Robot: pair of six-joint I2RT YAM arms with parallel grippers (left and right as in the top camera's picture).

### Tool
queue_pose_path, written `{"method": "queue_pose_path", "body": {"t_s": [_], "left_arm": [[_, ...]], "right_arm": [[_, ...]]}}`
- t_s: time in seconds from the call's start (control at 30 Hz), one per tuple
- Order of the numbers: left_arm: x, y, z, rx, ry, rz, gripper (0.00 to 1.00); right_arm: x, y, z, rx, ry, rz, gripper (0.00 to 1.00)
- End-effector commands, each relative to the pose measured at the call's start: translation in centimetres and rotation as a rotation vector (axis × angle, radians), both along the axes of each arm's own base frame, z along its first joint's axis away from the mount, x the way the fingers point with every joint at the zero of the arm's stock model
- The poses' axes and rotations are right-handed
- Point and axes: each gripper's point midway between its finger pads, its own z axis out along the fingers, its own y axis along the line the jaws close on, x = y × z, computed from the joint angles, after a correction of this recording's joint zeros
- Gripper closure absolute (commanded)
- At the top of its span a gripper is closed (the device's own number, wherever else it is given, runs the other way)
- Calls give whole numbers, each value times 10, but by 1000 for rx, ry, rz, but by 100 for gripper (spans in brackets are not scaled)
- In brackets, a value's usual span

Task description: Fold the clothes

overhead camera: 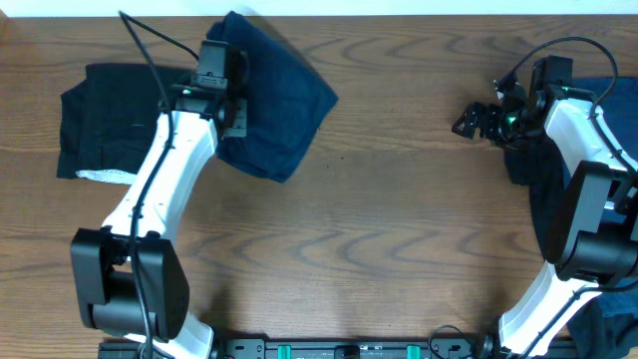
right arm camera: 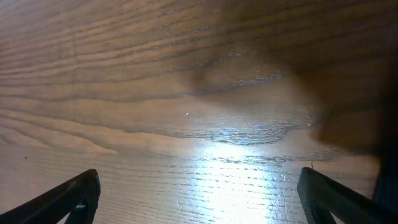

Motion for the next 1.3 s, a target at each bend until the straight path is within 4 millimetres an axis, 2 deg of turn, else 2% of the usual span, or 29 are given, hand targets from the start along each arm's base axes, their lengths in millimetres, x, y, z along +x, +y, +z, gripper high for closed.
{"method": "queue_pose_path", "body": {"t_s": [0.0, 0.33, 0.57, 0.7, 0.8, 1.0, 1.27], "left_arm": [[7, 25, 29, 32, -79, 69, 94], [-1, 79, 57, -5, -170, 255, 94], [2, 98, 90, -46, -305, 351, 94], [3, 108, 93, -58, -330, 392, 94], [7, 103, 93, -133, -349, 395, 94], [32, 69, 105, -353, -427, 308, 94], [40, 66, 115, -410, -483, 330, 94]], "right_arm": [[3, 1, 9, -5, -24, 6, 1], [3, 1, 9, -5, -24, 6, 1], [3, 1, 9, -5, -24, 6, 1], [3, 1, 9, -5, -24, 6, 1], [3, 1, 9, -5, -24, 6, 1], [3, 1, 9, -5, -24, 6, 1], [3, 1, 9, -5, -24, 6, 1]]}}
